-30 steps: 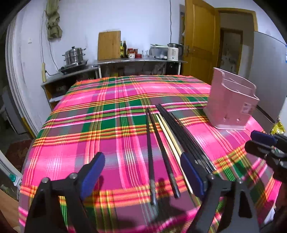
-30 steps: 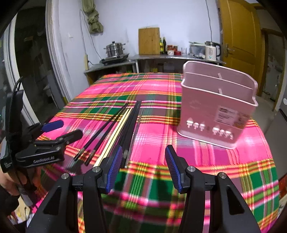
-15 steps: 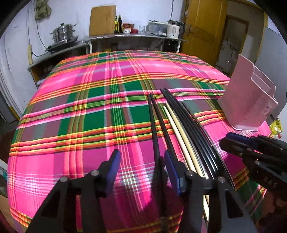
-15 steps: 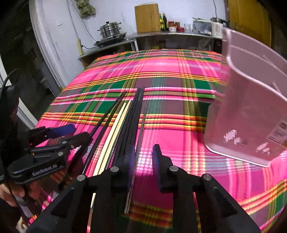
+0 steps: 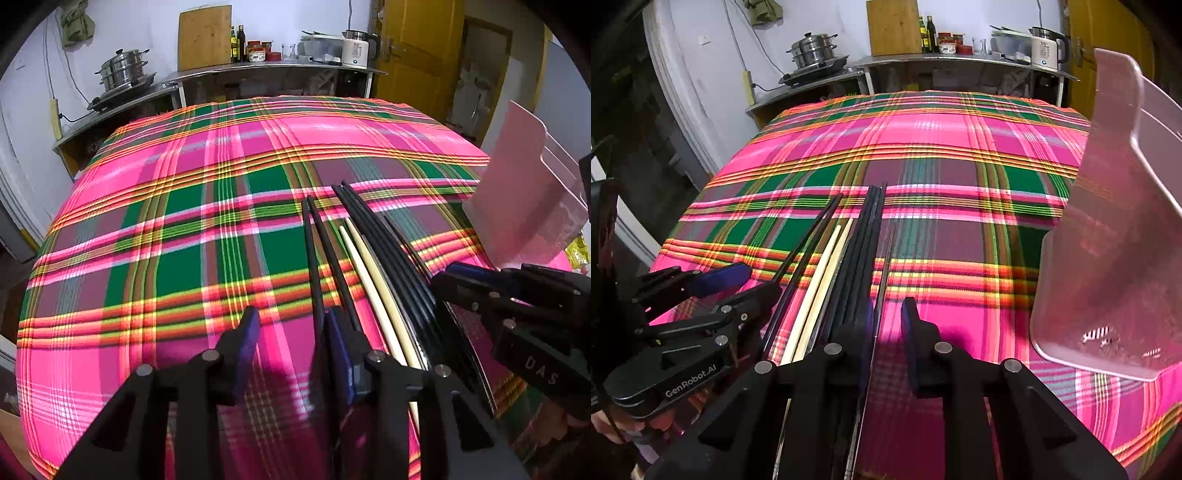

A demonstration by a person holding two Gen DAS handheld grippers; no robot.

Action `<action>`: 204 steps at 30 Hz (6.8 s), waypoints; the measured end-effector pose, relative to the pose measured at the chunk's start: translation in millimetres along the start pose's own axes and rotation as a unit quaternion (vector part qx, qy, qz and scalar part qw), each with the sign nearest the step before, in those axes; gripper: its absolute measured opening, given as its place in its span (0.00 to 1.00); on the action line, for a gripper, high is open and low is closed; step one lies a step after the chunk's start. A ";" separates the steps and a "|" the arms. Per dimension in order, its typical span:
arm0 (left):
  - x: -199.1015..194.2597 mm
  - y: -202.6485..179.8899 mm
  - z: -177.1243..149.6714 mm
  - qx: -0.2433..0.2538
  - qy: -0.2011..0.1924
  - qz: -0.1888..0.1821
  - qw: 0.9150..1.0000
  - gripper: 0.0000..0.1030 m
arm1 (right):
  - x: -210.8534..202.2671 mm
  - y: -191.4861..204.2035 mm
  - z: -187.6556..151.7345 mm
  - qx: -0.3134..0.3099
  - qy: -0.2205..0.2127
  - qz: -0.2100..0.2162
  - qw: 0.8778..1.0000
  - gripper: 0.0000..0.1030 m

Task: Organize utensils
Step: 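Lower the right gripper onto the black chopsticks and close on one, then lift the black chopstick with the right gripper and carry it over the pink caddy, then open the right gripper to drop the chopstick into the caddy, then lower the right gripper to the chopstick row and grasp another black chopstick, then lift the black chopstick with the right gripper and lower it into the caddy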

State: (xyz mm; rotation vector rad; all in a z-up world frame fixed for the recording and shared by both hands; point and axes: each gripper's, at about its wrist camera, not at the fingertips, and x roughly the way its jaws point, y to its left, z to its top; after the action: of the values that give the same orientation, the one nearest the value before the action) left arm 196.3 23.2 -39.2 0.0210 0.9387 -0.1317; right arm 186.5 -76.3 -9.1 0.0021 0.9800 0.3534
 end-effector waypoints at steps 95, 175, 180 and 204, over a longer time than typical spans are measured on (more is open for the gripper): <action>-104.6 -123.9 100.0 0.006 -0.114 -0.199 0.973 0.41 | -175.2 -131.7 11.2 0.128 -0.173 -0.003 0.977 0.26; -8.5 -4.7 -21.1 -0.063 -0.030 -0.013 0.998 0.07 | -8.7 -2.6 -21.8 0.004 -0.005 0.035 0.999 0.07; -18.5 0.3 -35.0 -0.081 -0.028 -0.015 0.996 0.06 | -20.1 -7.1 -35.4 0.004 -0.003 0.033 0.999 0.07; 0.8 0.3 -1.3 -0.050 0.000 -0.032 0.998 0.20 | 8.2 1.6 3.3 -0.018 0.017 0.025 0.999 0.09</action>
State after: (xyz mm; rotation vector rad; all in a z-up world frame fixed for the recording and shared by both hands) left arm 195.8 23.6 -40.6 -0.1014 0.9446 -0.1438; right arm 192.9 -71.8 -13.7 -0.0119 1.0088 0.4173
